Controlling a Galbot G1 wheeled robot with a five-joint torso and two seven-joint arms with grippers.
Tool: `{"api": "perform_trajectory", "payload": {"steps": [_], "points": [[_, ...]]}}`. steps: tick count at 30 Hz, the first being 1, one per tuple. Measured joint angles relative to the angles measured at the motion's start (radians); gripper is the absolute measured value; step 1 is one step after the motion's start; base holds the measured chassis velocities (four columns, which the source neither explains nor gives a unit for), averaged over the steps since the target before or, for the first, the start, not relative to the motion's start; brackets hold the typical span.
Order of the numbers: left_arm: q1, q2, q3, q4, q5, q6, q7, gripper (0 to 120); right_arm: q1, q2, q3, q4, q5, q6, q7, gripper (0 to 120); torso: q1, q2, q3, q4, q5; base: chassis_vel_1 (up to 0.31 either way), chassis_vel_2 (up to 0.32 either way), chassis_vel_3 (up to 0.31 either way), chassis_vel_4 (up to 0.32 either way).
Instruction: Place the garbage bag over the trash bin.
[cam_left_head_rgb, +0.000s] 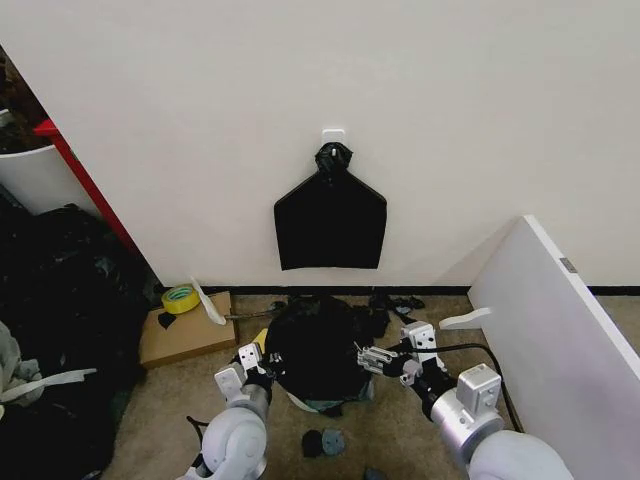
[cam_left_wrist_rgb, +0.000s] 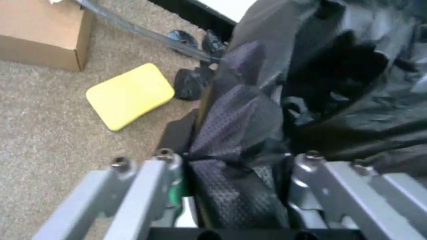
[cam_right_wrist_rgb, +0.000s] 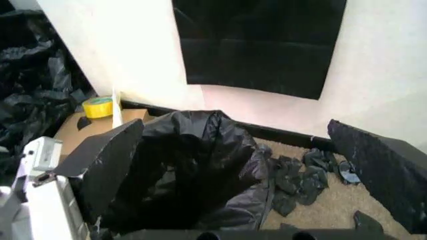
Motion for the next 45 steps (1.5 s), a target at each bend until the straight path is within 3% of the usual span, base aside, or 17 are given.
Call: {"api": "perform_trajectory", "payload": {"steps": [10, 12, 16, 19, 24, 25, 29, 31, 32, 36, 45], "points": [[0.074, 0.034, -0.013, -0.092, 0.031, 0.038, 0.034, 77, 0.0, 0.018, 0.024, 0.0, 0.027, 0.0, 0.003, 100, 0.0, 0.0, 0.0, 0.0001, 0.0, 0.0, 0.0, 0.0, 0.0], [0.078, 0.037, -0.015, -0.096, 0.038, 0.037, 0.039, 79, 0.0, 0.02, 0.025, 0.0, 0.028, 0.002, 0.002, 100, 0.0, 0.0, 0.0, 0.0, 0.0, 0.0, 0.0, 0.0, 0.0], [0.142, 0.048, -0.039, -0.154, 0.126, -0.001, 0.103, 97, -0.018, 0.051, 0.039, -0.004, 0.026, 0.039, -0.011, 100, 0.0, 0.0, 0.0, -0.0001, -0.0001, 0.0, 0.0, 0.0, 0.0], [0.191, 0.047, -0.059, -0.184, 0.215, -0.048, 0.144, 99, -0.037, 0.079, 0.053, -0.013, 0.001, 0.094, -0.033, 100, 0.0, 0.0, 0.0, 0.0001, 0.0, 0.0, 0.0, 0.0, 0.0], [0.334, 0.026, -0.133, -0.242, 0.576, -0.31, 0.207, 100, -0.13, 0.209, 0.128, -0.084, -0.119, 0.365, -0.078, 100, 0.0, 0.0, 0.0, 0.0, 0.0, 0.0, 0.0, 0.0, 0.0], [0.334, 0.026, -0.133, -0.242, 0.576, -0.31, 0.207, 100, -0.13, 0.209, 0.128, -0.084, -0.119, 0.365, -0.078, 100, 0.0, 0.0, 0.0, 0.0, 0.0, 0.0, 0.0, 0.0, 0.0], [0.398, -0.013, -0.21, -0.259, 0.813, -0.493, 0.212, 100, -0.174, 0.312, 0.205, -0.186, -0.256, 0.624, -0.116, 100, 0.0, 0.0, 0.0, -0.0001, 0.0, 0.0, 0.0, 0.0, 0.0], [0.439, -0.028, -0.248, -0.289, 0.852, -0.556, 0.232, 100, -0.194, 0.364, 0.249, -0.235, -0.385, 0.762, -0.151, 100, 0.0, 0.0, 0.0, 0.0, 0.0003, 0.0, 0.0, 0.0, 0.0], [0.439, -0.028, -0.248, -0.289, 0.852, -0.556, 0.232, 100, -0.194, 0.364, 0.249, -0.235, -0.385, 0.762, -0.151, 100, 0.0, 0.0, 0.0, 0.0, 0.0003, 0.0, 0.0, 0.0, 0.0], [0.525, -0.045, -0.288, -0.328, 0.891, -0.654, 0.271, 100, -0.251, 0.435, 0.289, -0.261, -0.558, 0.938, -0.198, 100, 0.0, 0.0, 0.0, 0.0001, 0.0, 0.0, 0.0, 0.0, 0.0], [0.613, -0.081, -0.236, -0.324, 0.953, -0.712, 0.273, 100, -0.364, 0.476, 0.24, -0.202, -0.605, 0.988, -0.196, 100, 0.0, 0.0, 0.0, 0.0, 0.0, 0.0, 0.0, 0.0, 0.0]]}}
